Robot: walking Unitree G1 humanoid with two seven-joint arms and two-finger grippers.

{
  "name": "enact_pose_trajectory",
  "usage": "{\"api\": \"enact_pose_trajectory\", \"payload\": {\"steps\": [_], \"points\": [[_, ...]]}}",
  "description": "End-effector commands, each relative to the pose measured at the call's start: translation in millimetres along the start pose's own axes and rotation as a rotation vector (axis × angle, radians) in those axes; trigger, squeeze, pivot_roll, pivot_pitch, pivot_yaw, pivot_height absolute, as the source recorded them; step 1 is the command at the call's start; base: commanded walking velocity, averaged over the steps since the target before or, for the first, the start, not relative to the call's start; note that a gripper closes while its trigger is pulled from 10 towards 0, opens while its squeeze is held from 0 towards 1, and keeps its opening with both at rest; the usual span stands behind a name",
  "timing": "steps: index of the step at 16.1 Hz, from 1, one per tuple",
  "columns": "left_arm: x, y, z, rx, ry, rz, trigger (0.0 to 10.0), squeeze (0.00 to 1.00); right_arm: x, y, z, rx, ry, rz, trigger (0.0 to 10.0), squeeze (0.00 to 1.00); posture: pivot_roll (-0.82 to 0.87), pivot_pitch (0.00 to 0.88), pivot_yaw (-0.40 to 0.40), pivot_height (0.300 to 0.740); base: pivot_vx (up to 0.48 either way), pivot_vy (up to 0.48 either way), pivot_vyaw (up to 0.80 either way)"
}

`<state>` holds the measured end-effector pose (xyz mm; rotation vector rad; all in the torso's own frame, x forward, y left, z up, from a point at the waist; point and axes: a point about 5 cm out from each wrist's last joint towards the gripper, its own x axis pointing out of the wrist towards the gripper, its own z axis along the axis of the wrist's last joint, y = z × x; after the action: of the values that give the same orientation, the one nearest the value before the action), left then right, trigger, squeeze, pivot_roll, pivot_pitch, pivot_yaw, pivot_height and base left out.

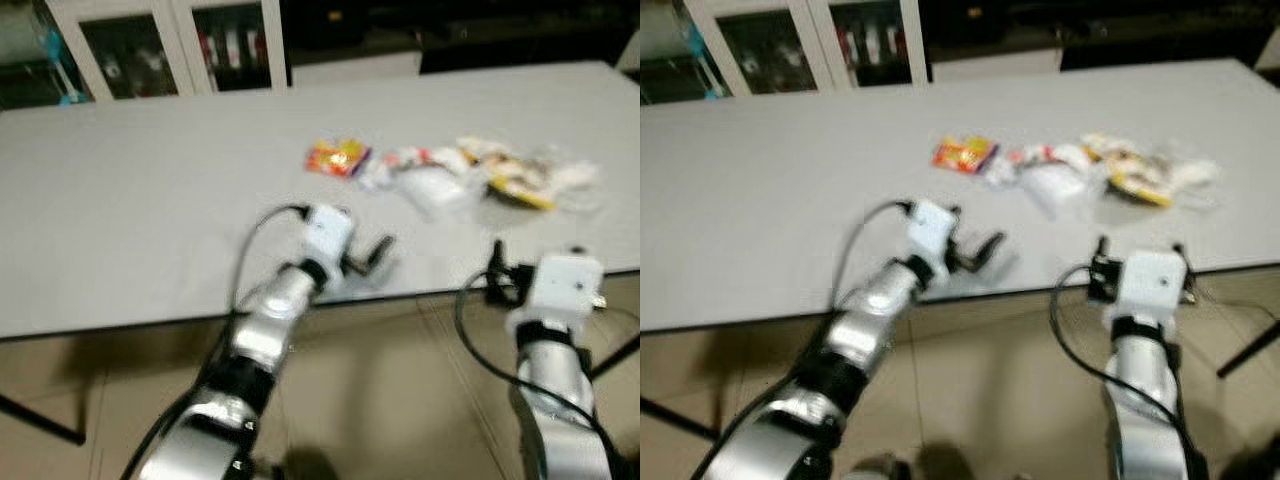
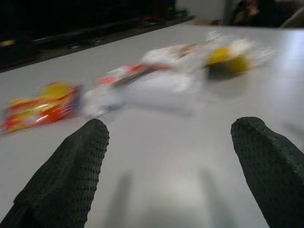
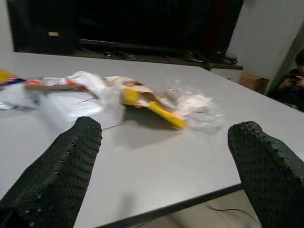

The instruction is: Picking trash to rubbish bin

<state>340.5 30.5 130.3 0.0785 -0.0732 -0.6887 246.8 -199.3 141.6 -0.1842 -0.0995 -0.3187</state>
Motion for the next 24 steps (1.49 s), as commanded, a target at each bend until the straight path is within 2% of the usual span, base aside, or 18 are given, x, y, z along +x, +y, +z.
{"api": "enact_pose_trajectory", "payload": {"steps": [1, 10, 16, 21, 24], "points": [[-4.1, 8.4, -4.0, 0.019, 0.026, 0.025, 10.0, 0.00, -0.4, 4.0, -0.8, 0.005, 0.010, 0.009, 10.0, 0.00, 0.06, 0.073, 0.040, 0.740, 0.000, 0.000, 0.00], [-5.2, 10.6, -4.8, 0.002, 0.028, 0.041, 10.0, 0.00, -0.7, 6.3, 1.0, 0.014, 0.011, 0.015, 10.0, 0.00, 0.06, 0.081, 0.041, 0.740, 0.000, 0.000, 0.00], [-3.1, 10.8, -1.4, 0.004, 0.022, 0.013, 10.0, 0.00, 4.8, 0.3, 10.3, 0.170, 0.024, -0.045, 10.0, 0.00, 0.06, 0.094, 0.049, 0.740, 0.000, 0.000, 0.00], [-2.5, 9.6, 1.0, -0.001, 0.011, -0.004, 10.0, 0.00, 5.2, -0.1, 11.7, 0.135, 0.019, -0.045, 10.0, 0.00, 0.06, 0.091, 0.050, 0.740, 0.175, 0.000, 0.00], [-2.3, 9.6, 1.4, 0.000, 0.008, -0.009, 10.0, 0.00, 7.4, -4.2, 11.2, 0.133, 0.038, -0.090, 10.0, 0.00, 0.06, 0.091, 0.050, 0.740, 0.375, 0.000, 0.00]]}}
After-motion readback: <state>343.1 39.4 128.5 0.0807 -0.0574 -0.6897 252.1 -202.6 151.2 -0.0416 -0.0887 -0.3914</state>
